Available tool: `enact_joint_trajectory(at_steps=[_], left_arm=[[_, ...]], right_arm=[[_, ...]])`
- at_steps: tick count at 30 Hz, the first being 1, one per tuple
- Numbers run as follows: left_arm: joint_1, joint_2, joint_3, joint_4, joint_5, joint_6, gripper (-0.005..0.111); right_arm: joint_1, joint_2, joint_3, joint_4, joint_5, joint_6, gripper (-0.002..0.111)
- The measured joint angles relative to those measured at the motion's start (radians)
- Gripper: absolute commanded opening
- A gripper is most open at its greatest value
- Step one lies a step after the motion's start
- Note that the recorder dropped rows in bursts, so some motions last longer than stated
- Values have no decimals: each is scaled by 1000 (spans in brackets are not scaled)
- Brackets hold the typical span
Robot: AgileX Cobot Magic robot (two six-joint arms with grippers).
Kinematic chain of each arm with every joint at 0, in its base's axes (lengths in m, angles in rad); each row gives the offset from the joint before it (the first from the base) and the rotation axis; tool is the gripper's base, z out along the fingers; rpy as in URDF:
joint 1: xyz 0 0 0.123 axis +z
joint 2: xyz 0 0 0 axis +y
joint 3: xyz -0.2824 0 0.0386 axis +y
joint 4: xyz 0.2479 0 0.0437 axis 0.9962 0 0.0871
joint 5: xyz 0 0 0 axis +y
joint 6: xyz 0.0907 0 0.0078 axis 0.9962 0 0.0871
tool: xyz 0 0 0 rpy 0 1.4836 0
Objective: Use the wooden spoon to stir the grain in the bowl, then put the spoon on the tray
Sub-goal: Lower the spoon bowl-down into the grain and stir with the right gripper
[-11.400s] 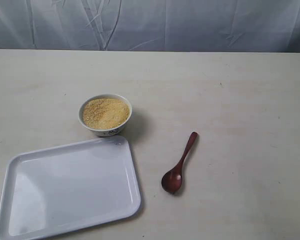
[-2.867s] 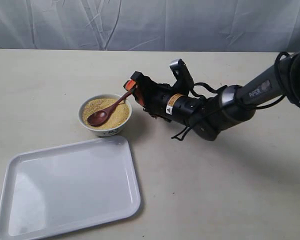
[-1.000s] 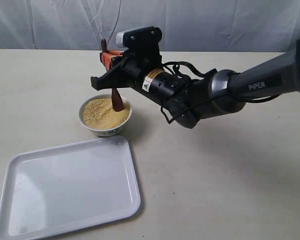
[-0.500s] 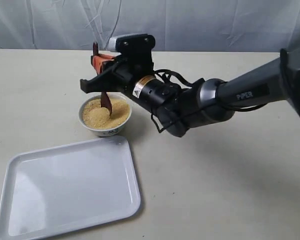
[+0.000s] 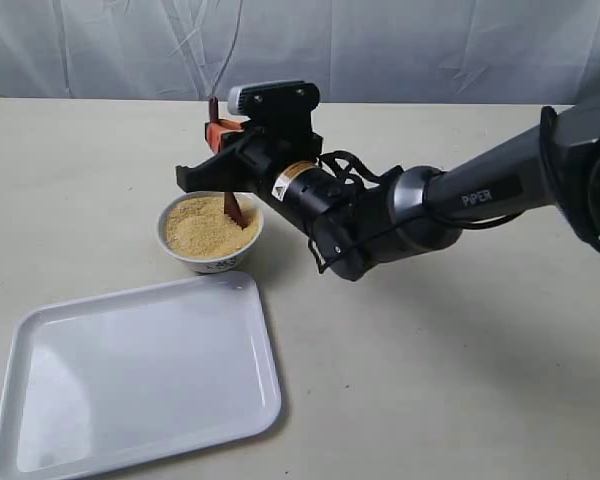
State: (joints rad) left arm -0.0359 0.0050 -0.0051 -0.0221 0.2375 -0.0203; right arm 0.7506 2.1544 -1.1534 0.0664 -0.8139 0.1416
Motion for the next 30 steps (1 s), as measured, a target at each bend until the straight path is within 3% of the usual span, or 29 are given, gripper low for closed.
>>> enact_joint_trajectory(at_steps=[6,18,30], left_arm=[[0,0,0,0,0,0,0],[0,0,0,13,0,0,0],[0,0,0,22,0,0,0]], right_arm=[[1,-110,0,-6,11,-27,-1],[3,-4,0,14,31,-11,-1],[29,-96,0,6,8,-31,-1]])
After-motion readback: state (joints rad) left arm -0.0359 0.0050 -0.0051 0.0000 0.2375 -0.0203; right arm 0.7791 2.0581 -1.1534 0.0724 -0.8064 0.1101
